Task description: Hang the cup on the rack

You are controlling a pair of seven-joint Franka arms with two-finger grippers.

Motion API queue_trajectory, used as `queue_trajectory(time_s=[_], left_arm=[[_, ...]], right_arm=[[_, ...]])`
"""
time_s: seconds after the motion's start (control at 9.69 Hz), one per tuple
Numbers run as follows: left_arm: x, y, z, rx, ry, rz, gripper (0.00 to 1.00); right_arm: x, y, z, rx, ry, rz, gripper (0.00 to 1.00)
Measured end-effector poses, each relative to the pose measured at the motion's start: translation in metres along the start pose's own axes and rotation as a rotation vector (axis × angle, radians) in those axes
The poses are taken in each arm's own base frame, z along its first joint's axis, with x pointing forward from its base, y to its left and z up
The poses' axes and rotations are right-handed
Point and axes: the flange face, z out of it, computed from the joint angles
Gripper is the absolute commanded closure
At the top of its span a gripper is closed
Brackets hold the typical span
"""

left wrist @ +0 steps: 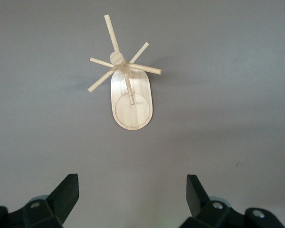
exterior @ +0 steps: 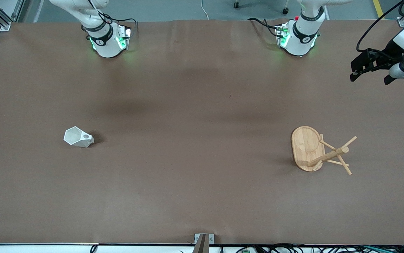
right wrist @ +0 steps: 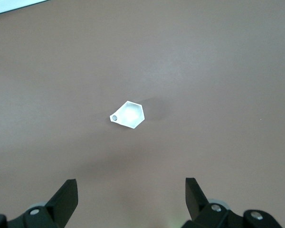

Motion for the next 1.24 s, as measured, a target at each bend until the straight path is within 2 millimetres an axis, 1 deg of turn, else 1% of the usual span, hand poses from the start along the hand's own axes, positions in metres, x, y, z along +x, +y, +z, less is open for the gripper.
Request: queue_trajectory(time_s=[0.1, 0.21, 0.31, 0.41, 0.52, 0.62, 0.72, 0.93, 1.14, 1.24], left_arm=[[0.001, -0.001, 0.002, 0.0, -0.004, -0.001, 0.0], [0.003, -0.001, 0.005, -0.001, -0.009, -0.002, 0.0], [0.004, -0.001, 0.008, -0.002, -0.014, -0.001, 0.0], [0.005, -0.001, 0.01, -0.002, -0.017, -0.001, 0.0], [0.006, -0.002, 0.01, -0.002, -0.017, -0.001, 0.0], [0.006, -0.001, 0.01, -0.002, -0.016, -0.001, 0.0], [0.006, -0.001, 0.01, -0.002, -0.016, -0.001, 0.0], [0.006, -0.001, 0.009, -0.002, -0.015, 0.001, 0.0], [0.006, -0.001, 0.009, -0.002, -0.015, 0.003, 0.0], [0.006, -0.001, 0.009, -0.002, -0.014, 0.004, 0.0]], right_arm=[[0.001, 0.0, 0.005, -0.001, -0.011, -0.003, 0.0], [0.006, -0.001, 0.018, -0.004, -0.036, -0.006, 0.0], [0.015, -0.003, 0.042, -0.007, -0.059, -0.01, 0.0], [0.029, -0.005, 0.078, -0.009, -0.067, -0.015, 0.0], [0.043, -0.006, 0.125, -0.012, -0.074, -0.024, 0.0], [0.052, -0.007, 0.17, -0.015, -0.085, -0.035, 0.0], [0.056, -0.007, 0.213, -0.017, -0.094, -0.045, 0.0], [0.055, -0.005, 0.286, -0.019, -0.085, -0.097, 0.0], [0.039, -0.002, 0.347, -0.019, -0.039, -0.129, 0.0], [0.029, 0.0, 0.375, -0.021, -0.02, -0.154, 0.0]])
